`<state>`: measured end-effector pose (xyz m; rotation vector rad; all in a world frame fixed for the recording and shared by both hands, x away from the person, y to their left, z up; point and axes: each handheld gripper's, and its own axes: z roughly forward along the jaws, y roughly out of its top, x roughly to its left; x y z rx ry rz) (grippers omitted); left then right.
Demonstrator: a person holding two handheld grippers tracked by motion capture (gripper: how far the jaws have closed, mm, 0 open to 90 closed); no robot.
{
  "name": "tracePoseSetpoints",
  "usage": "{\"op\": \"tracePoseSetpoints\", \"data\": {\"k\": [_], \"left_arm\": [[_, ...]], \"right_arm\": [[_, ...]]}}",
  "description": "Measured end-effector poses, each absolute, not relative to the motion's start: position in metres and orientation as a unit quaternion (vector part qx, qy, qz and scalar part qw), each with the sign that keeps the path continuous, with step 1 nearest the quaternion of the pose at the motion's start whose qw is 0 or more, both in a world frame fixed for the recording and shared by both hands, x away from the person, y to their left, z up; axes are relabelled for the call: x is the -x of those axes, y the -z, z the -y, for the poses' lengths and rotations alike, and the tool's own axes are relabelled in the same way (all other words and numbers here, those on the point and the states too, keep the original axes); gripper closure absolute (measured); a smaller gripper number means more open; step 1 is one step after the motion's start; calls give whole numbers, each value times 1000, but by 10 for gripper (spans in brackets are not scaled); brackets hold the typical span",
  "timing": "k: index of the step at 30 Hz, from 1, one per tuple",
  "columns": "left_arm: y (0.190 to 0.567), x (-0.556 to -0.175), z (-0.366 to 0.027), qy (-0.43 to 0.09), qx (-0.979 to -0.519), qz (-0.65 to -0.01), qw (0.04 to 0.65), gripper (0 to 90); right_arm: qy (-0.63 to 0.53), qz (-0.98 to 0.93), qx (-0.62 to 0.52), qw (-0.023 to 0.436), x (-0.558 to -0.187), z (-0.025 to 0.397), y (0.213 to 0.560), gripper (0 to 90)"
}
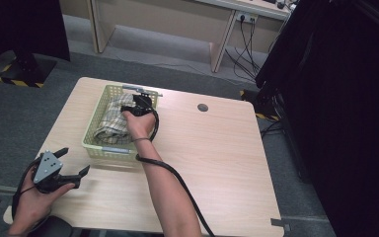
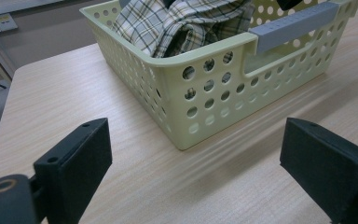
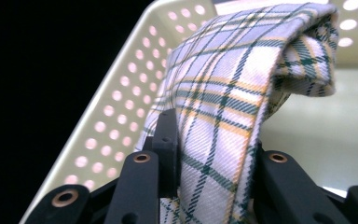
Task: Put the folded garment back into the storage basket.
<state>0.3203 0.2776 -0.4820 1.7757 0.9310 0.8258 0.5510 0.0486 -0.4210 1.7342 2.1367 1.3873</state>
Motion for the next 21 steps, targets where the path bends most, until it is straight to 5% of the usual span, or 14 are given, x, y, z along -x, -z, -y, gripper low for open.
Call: {"op": "tracePoseSetpoints", "data": {"k": [11,21], "left_arm": [[482,-320,-278,-336,-724,-379,468,84],[482,-320,-278,-336,-723,-379,469,84]], "right_arm": [[-422,-702,-573,37,-554,-53,431,660],[-403,-716,-567,54,-554,-58,436,529]]}}
